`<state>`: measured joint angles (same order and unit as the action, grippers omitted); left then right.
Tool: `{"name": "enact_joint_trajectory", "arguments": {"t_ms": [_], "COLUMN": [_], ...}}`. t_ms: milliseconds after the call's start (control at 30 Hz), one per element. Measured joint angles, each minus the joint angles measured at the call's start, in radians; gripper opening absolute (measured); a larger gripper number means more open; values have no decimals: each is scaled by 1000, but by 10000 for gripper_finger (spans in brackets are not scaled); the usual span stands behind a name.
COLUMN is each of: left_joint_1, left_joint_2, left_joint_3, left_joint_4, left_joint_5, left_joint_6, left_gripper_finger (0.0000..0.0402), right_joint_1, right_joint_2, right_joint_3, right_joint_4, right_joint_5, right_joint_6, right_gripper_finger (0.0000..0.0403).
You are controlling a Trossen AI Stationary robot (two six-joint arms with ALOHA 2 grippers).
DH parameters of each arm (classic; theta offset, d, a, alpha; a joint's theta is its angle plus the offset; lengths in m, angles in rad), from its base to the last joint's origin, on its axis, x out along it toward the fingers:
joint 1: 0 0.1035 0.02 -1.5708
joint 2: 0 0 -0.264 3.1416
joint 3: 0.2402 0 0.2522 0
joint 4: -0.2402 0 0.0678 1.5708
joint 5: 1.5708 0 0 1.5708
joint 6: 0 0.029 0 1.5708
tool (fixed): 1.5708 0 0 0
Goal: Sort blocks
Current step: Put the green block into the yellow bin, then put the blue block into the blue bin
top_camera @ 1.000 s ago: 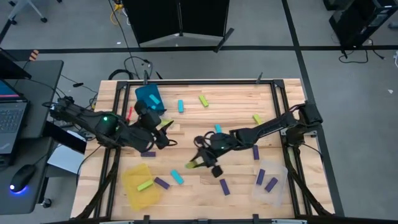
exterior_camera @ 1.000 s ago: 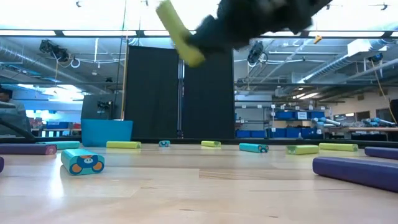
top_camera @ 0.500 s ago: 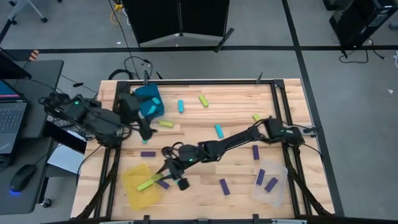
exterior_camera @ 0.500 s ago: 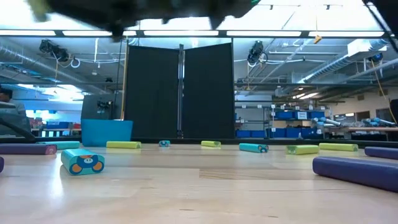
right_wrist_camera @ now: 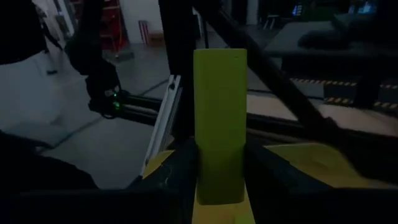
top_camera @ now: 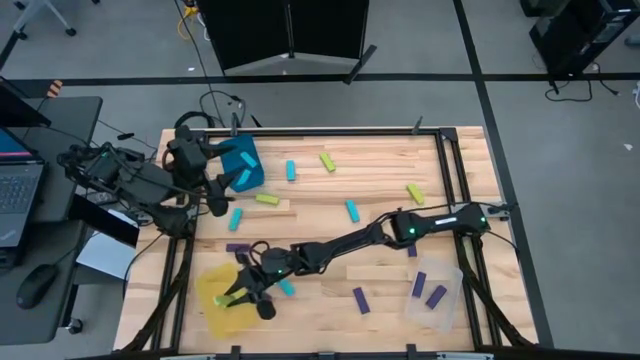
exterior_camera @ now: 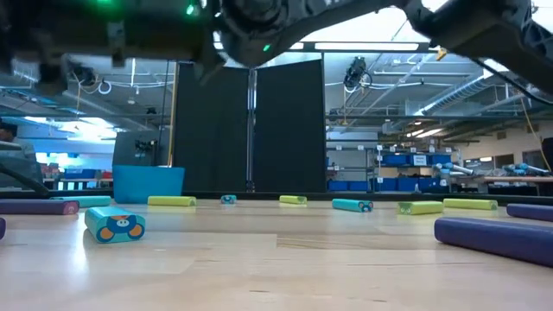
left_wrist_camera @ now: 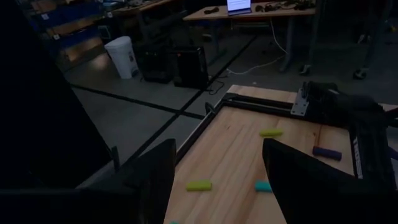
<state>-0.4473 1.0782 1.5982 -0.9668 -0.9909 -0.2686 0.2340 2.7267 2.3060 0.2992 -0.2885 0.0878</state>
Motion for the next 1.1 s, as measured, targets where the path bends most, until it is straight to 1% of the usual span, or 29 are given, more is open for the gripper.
{"name": "enact_joint_trajectory", "arguments": {"t_ms": [100, 200, 433, 567, 700, 833, 900, 1000, 1067, 1100], "left_joint_1": [0, 0, 0, 0, 0, 0, 0, 0, 0, 0], "left_joint_2": [0, 0, 0, 0, 0, 0, -4, -16, -33, -40], "left_joint_3": [0, 0, 0, -2, -43, -96, -122, -164, -191, -204], "left_joint_4": [0, 3, 3, -8, -12, -12, -12, -9, 4, 12], "left_joint_5": [0, -1, -6, 6, 14, 20, 19, 6, -8, -10], "left_joint_6": [1, -1, -1, -1, -6, -46, -54, -76, -80, -80], "left_gripper_finger": [248, 248, 248, 248, 248, 248, 248, 248, 248, 248], "right_joint_1": [0, 0, 0, -6, -17, -45, -60, -81, -98, -106], "right_joint_2": [44, 55, 43, -3, -64, -102, -129, -188, -236, -269], "right_joint_3": [42, 48, 49, 49, 50, 48, 19, -79, -190, -266], "right_joint_4": [-27, -29, -29, -25, -42, -114, -131, -122, -66, -27], "right_joint_5": [-15, -20, -21, -69, -61, -58, -58, -30, -7, 1], "right_joint_6": [22, 26, 4, -60, -130, -170, -190, -215, -218, -212], "right_gripper_finger": [127, 149, 215, 236, 230, 209, 197, 177, 162, 155]}}
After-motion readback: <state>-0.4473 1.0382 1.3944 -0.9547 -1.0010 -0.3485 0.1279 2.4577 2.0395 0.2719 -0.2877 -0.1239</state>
